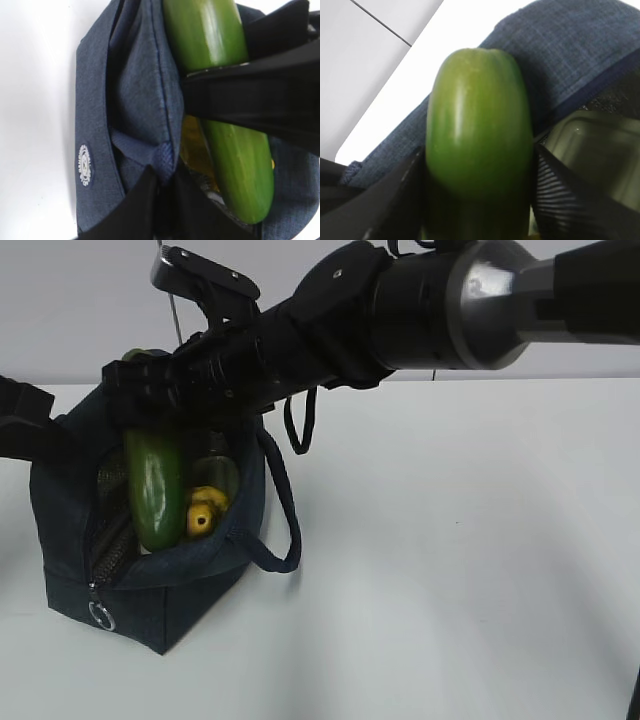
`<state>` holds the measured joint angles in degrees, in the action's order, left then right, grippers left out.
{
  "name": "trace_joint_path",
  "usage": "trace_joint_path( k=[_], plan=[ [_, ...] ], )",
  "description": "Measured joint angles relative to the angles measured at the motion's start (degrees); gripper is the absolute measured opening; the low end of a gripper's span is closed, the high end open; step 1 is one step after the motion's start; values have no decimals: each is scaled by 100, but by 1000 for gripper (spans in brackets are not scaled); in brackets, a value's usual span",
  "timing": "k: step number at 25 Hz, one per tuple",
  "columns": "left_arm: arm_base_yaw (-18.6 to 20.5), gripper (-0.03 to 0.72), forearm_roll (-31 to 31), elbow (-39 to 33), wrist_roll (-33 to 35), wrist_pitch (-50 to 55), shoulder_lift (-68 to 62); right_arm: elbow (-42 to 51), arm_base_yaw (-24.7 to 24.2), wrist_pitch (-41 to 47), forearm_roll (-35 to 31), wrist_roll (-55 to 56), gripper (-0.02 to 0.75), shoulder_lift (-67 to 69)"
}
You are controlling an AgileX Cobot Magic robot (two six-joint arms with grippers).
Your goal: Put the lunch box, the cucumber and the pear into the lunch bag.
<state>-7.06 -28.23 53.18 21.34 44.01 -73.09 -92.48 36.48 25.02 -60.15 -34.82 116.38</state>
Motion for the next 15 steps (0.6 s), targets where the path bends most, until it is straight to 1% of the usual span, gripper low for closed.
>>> trace_joint_path(
  k=[4, 8, 11, 14, 15],
  plan=[
    [0, 7, 0, 0, 0, 39, 0, 0, 0, 0, 68, 0, 466, -52],
    [0, 7, 0, 0, 0, 44, 0, 0, 0, -15, 361, -8, 468, -232],
    [0, 7, 0, 0, 0, 44, 3, 0, 0, 47, 454, -8, 470, -262],
    [0, 7, 0, 0, 2, 57, 3, 0, 0, 117, 490, -8, 509, -262],
    [0, 7, 0, 0, 2, 70, 3, 0, 0, 117, 494, -8, 538, -262]
  ],
)
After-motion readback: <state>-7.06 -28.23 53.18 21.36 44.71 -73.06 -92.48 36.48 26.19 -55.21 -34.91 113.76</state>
